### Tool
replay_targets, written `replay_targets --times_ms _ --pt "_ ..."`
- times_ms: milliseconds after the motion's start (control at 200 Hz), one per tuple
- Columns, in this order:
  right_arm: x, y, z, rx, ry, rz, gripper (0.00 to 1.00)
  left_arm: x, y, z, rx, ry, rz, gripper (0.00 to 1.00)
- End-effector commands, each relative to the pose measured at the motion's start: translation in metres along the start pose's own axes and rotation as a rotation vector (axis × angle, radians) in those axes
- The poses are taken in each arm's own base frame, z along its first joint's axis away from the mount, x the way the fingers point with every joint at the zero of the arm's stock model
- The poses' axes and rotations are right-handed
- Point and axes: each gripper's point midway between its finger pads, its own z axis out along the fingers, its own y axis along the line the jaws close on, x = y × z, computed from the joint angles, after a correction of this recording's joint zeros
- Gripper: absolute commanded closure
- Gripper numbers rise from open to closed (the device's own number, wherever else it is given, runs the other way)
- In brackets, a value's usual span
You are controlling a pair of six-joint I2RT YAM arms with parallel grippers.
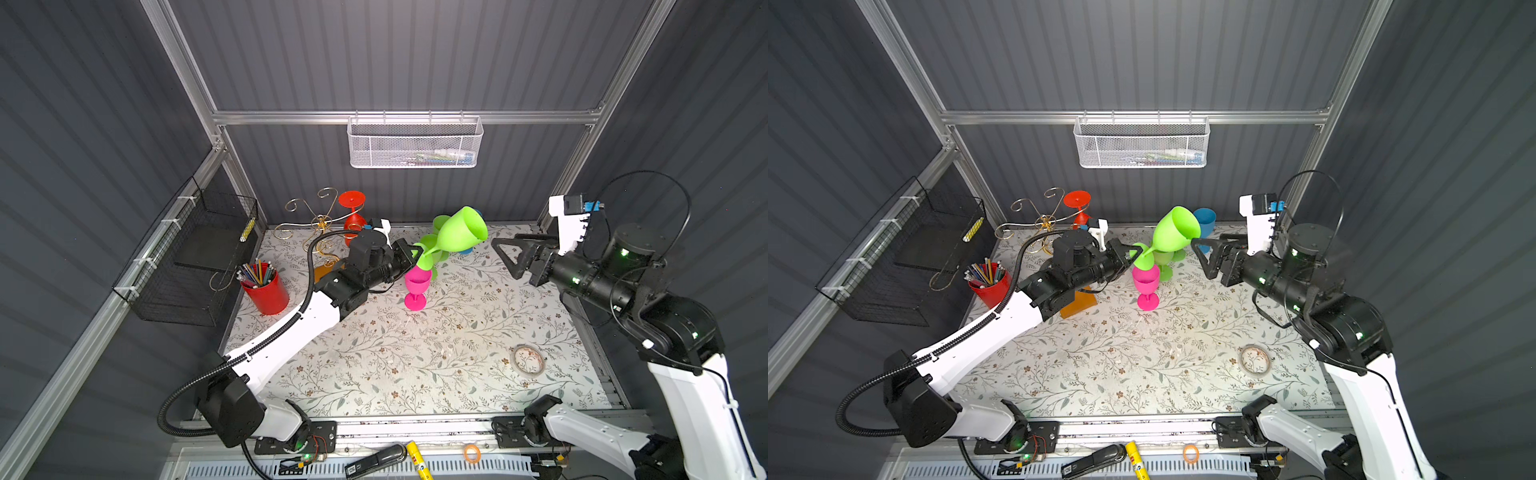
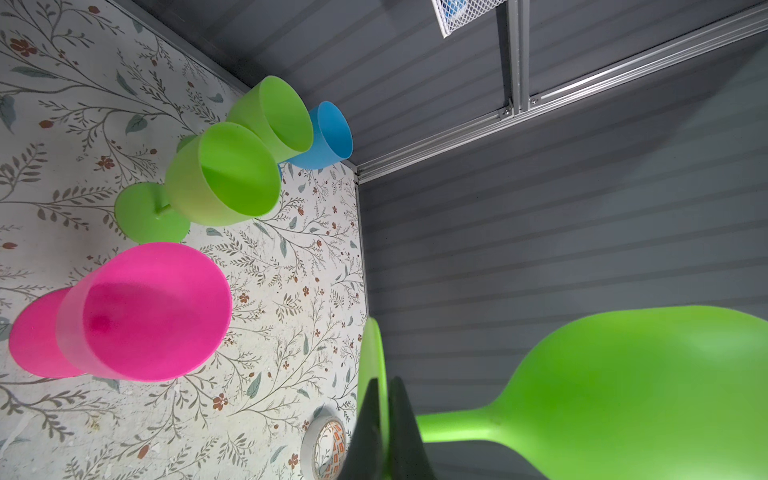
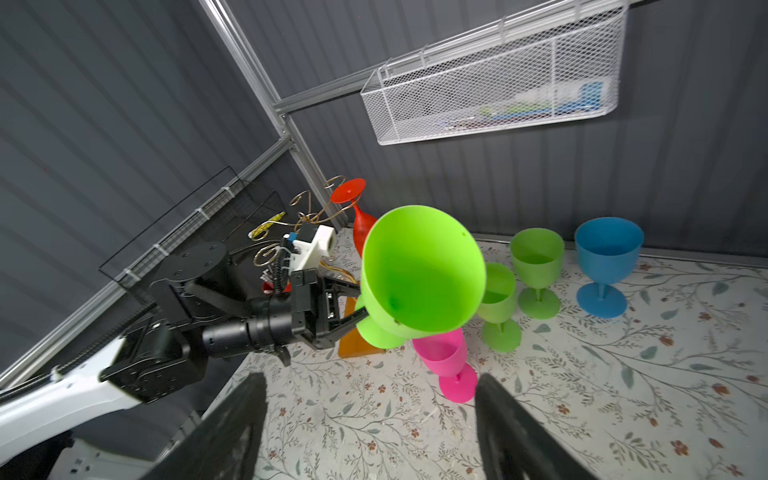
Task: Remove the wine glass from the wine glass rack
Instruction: 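Bring the right gripper around to the green glass bowl and close on its rim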
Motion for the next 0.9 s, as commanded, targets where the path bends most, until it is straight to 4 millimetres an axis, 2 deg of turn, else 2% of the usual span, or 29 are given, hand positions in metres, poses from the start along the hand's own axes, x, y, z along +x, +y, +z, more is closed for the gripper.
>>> replay_targets --times_ms 0,160,200,225,490,705,890 --pt "-0.004 0.026 -0.002 -0.141 0.029 0.019 0.23 -0.004 -0.014 0.000 0.051 -0.002 0.027 1.00" --pt "-0.003 0.028 0.011 -0.158 0.077 0.024 0.28 -0.004 -0.013 0.001 0.053 -0.003 0.024 1.00" --pt "-0.005 0.029 0.009 -0.153 0.073 0.020 0.29 -0.003 -0.014 0.001 0.058 -0.003 0.023 1.00" --pt "-0.002 0.023 0.022 -0.137 0.100 0.027 0.30 -0.004 -0.015 0.000 0.060 -0.004 0.023 1.00" --pt "-0.004 0.006 0.051 -0.060 0.152 0.012 0.38 -0.005 -0.018 0.000 0.072 -0.010 0.026 1.00" --pt "-0.001 0.001 0.070 -0.049 0.185 -0.010 0.46 -0.005 -0.018 0.000 0.072 -0.012 0.028 1.00" --pt "0.006 0.004 0.083 -0.055 0.225 -0.038 0.56 -0.006 -0.016 0.002 0.067 -0.013 0.027 1.00"
